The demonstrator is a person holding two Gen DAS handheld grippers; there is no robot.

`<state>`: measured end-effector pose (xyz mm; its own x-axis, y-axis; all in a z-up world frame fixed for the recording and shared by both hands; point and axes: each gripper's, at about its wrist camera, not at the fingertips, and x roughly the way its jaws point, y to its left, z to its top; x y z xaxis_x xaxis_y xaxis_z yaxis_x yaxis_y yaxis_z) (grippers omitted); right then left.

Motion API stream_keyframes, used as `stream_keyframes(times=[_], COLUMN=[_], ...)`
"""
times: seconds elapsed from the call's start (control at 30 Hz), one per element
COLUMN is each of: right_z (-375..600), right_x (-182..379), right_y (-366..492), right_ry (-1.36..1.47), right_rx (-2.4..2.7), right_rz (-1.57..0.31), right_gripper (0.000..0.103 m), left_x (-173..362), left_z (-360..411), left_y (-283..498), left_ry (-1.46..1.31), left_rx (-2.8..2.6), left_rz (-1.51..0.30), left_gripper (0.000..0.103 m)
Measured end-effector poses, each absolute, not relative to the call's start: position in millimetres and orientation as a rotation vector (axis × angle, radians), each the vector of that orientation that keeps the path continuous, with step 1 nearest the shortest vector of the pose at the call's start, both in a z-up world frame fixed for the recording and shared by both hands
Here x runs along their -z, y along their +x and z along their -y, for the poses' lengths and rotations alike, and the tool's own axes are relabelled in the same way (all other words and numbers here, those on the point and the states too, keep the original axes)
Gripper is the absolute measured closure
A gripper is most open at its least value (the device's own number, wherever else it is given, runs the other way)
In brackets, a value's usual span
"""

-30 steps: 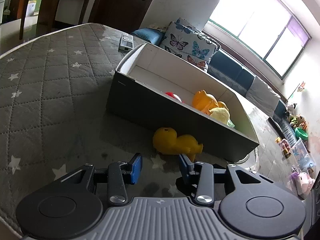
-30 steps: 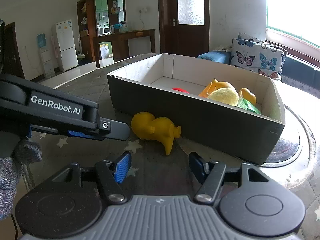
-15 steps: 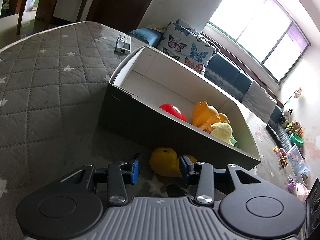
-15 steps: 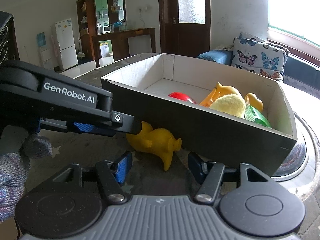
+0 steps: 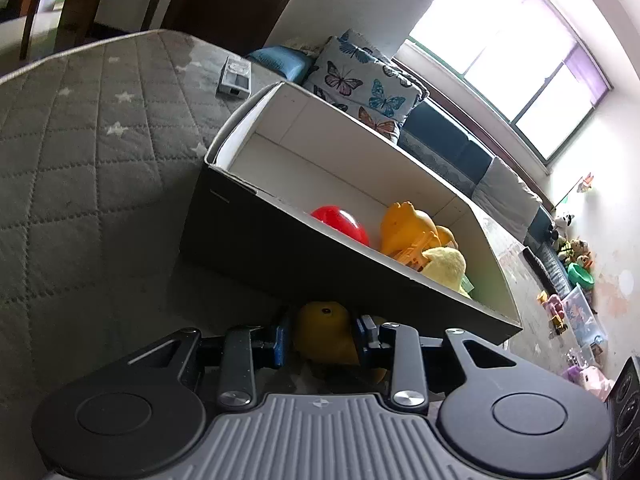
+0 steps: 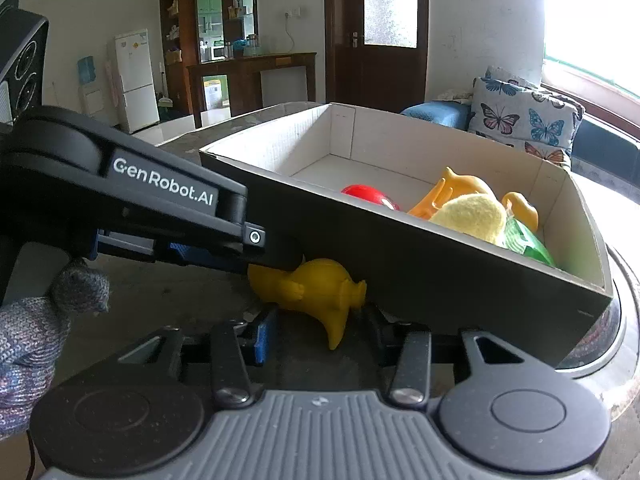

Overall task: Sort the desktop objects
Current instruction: 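Grasp the yellow rubber duck with the right tool, then lift the duck into the box and open the right tool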

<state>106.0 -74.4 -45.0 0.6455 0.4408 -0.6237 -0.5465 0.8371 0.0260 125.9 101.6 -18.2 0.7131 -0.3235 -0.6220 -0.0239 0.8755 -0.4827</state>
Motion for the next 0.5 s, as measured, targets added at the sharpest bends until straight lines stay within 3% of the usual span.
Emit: stream_keyframes(times=[0.5], right_z=[85.0], right_x=[-24.5], right_y=[93.7], right_ry=[-0.203], right_rx=[-0.573], right_rz=[-0.504], right_gripper=[0.059], left_x=[-50.0], left_z=[-94.0], left_y=[110.1], left_ry=[-0.472], left_rx=[0.203], left_rz=[-0.615], left_gripper=[0.068])
